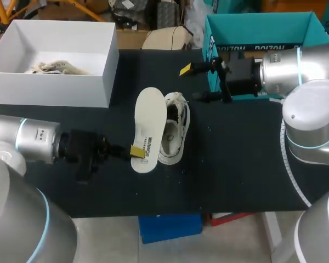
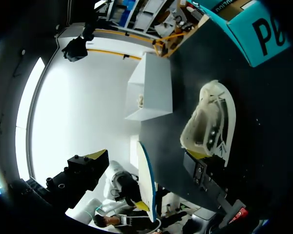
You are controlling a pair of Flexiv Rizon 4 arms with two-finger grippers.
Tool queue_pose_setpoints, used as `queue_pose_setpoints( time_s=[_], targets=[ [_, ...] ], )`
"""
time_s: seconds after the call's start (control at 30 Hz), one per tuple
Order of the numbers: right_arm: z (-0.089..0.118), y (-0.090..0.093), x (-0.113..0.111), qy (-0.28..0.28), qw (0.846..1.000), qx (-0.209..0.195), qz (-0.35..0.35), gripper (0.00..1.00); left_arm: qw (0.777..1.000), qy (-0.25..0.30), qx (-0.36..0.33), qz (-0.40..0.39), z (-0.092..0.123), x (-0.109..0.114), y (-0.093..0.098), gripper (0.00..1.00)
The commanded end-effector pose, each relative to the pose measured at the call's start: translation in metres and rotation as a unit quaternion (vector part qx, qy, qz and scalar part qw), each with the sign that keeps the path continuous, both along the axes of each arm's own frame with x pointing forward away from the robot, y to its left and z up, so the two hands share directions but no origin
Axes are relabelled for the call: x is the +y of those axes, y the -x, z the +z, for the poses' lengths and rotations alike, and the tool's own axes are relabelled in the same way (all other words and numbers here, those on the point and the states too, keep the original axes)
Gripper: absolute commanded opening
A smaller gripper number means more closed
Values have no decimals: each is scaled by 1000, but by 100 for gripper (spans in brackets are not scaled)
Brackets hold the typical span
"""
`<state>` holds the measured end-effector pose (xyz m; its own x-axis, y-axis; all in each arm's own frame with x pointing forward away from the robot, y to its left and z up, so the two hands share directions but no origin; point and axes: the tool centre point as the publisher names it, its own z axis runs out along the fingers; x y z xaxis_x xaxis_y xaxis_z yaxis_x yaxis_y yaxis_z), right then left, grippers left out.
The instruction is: Take the shoe out of the shoebox, open the shoe tongue, remove and reinsert the insole, then place the shoe into the shoebox
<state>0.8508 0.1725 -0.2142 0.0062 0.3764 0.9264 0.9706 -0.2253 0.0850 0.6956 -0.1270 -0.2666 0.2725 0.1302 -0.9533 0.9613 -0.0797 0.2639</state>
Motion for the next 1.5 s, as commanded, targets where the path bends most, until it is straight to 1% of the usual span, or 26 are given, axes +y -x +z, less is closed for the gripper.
queue_pose_setpoints(
  time_s=[0.03,0.33,0.4,0.5,0.7,0.97,1.1,1.23,1.4,1.5],
  targets=[
    [-1,0,2,0,1000,-1,-2,100,1000,-5,5,-17,-7,-6,-32,0],
    [-1,0,2,0,1000,-1,-2,100,1000,-16,4,-19,-2,-12,-71,0],
    [-1,0,2,0,1000,-1,-2,100,1000,-11,4,-19,0,-14,-78,0],
    [-1,0,2,0,1000,-1,-2,100,1000,-3,1,-23,2,-17,-84,0],
    [-1,0,2,0,1000,-1,-2,100,999,14,0,-36,0,-22,-85,0],
    [-1,0,2,0,1000,-1,-2,100,999,15,1,-38,0,-22,-83,0],
    [-10,3,18,-58,998,-22,10,100,999,15,1,-38,0,-22,-83,0],
    [-15,5,27,-98,994,-48,26,100,999,15,1,-38,0,-22,-83,0],
    [-24,7,34,-110,991,-63,32,100,999,15,1,-38,0,-22,-83,0],
    [-27,8,38,-110,991,-66,33,100,999,15,1,-38,0,-22,-83,0]
  ],
)
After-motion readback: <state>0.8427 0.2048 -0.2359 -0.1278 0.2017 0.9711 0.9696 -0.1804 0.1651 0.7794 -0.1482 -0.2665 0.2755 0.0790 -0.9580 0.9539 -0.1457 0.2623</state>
